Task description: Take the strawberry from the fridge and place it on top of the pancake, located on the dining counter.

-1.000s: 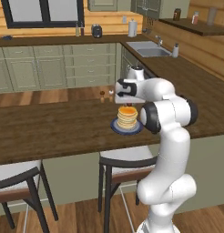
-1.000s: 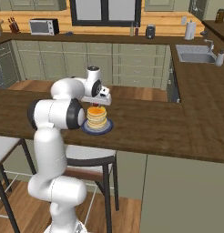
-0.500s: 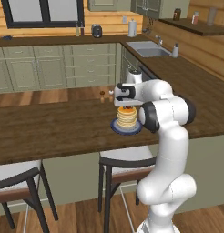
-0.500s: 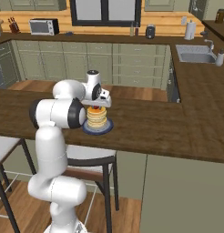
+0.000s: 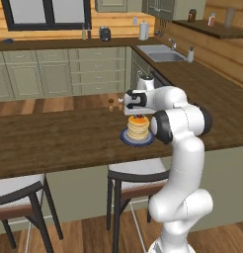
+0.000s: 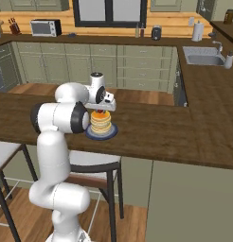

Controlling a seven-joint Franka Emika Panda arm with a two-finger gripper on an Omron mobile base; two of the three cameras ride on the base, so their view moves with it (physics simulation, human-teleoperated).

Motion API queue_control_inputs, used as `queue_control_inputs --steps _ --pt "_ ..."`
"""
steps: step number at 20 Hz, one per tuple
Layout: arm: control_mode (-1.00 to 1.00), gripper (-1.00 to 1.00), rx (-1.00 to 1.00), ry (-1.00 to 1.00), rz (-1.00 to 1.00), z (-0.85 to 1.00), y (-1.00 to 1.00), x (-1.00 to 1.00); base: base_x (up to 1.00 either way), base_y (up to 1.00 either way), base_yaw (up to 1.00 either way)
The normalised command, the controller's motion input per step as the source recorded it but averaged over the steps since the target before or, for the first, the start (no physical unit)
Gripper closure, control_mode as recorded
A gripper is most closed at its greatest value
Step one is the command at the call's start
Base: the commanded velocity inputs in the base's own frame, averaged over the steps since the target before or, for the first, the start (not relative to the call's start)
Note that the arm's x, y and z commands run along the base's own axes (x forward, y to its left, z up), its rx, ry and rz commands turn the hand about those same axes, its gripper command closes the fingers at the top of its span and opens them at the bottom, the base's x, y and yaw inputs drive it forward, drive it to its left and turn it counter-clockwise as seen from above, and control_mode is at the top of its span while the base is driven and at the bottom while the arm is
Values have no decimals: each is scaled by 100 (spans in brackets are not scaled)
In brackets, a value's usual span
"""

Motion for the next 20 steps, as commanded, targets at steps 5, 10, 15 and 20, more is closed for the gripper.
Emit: queue_control_inputs --steps 5,10,15,20 --pt "-100 100 0 1 2 -13 0 0 0 0 0" --pt "-100 100 0 2 1 -1 0 0 0 0 0" --pt "-100 -100 0 1 1 0 0 -2 0 0 0" --pt "-100 -100 0 0 0 7 0 0 0 0 0"
